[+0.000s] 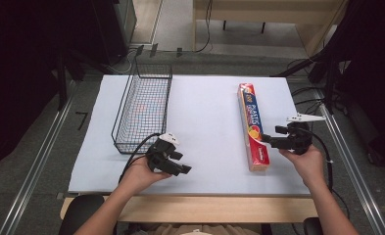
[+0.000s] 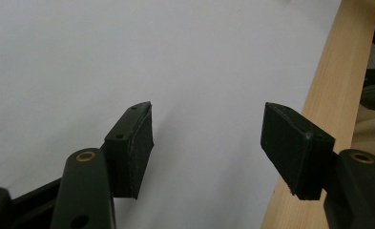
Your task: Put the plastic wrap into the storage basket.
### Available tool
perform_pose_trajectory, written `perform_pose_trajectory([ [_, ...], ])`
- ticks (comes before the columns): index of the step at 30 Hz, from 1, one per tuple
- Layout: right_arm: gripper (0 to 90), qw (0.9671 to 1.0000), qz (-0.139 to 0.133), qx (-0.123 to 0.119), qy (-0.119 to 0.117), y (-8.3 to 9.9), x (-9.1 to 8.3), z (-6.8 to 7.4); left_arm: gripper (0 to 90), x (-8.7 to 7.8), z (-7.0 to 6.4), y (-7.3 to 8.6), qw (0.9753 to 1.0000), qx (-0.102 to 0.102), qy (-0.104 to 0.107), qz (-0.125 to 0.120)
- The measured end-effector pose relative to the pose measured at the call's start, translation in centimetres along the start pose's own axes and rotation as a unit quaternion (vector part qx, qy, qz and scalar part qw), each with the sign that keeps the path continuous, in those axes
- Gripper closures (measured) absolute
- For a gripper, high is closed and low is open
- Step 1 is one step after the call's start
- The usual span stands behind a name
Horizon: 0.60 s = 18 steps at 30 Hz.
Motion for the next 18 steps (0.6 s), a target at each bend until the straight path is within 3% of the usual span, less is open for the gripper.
perform_pose_trajectory([
  [15,26.0,1.0,0.008,-0.003,0.0,0.03,0.06,0.21,34.6,0.02,-0.25,0.01,1.0,0.005,-0.001,-0.002],
  [18,26.5,0.9999,0.011,0.01,-0.007,-0.07,0.04,0.3,34.9,0.1,-0.12,0.12,0.9999,0.006,-0.009,0.006],
])
Point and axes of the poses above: each handheld gripper's, and its own axes: x roughly forward along the jaws, y roughly out of its underside, z roughly to its left, the point moved 6 cm from there along x, roughly forward along the jaws, and after that the axes turned 5 degrees about -x, right-handed, at the moved point
